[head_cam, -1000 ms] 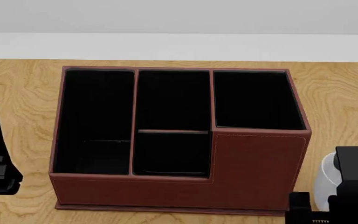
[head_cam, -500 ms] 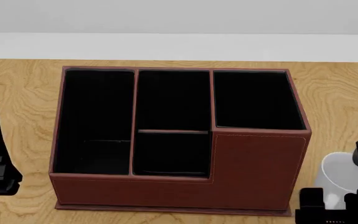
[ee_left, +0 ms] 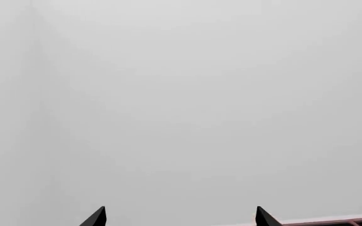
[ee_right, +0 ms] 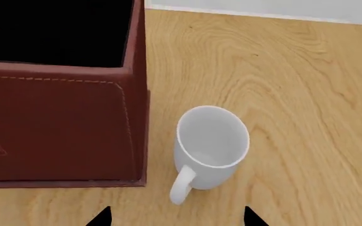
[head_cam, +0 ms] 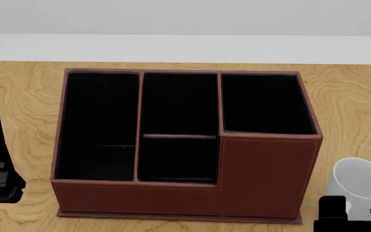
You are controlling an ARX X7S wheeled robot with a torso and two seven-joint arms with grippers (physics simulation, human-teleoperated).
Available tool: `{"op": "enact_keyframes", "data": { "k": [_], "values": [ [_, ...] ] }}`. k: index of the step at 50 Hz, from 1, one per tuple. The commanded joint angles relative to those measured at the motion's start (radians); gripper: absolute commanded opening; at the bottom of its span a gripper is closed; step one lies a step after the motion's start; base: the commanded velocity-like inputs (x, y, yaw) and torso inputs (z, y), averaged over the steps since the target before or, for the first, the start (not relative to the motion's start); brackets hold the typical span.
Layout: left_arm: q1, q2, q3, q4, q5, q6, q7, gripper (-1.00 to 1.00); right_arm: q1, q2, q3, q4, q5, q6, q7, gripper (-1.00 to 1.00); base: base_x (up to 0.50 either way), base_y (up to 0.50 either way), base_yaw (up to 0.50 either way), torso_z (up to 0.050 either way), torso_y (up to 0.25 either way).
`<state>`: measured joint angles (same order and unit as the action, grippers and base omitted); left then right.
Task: Pick up the white mug and place it to the right of the caddy.
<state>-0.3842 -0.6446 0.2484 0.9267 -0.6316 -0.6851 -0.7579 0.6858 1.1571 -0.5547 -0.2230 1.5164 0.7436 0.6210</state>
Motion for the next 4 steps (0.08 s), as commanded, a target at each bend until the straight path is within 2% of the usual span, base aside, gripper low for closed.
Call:
{"op": "enact_keyframes", "data": {
  "k": [1,4],
  "values": [
    [-0.008,0.001,0.008,0.004,-0.004,-0.005,-0.006,1.0,-0.037,0.05,0.03,-0.088,0.031,-0.038,0.027,1.0,0.0,0.0,0.0,0.0,0.0],
    [-0.009,0.0,0.007,0.006,-0.006,-0.005,-0.008,1.0,-0.041,0.056,0.035,-0.1,0.034,-0.043,0.029,1.0,0.0,0.0,0.0,0.0,0.0]
  ]
}}
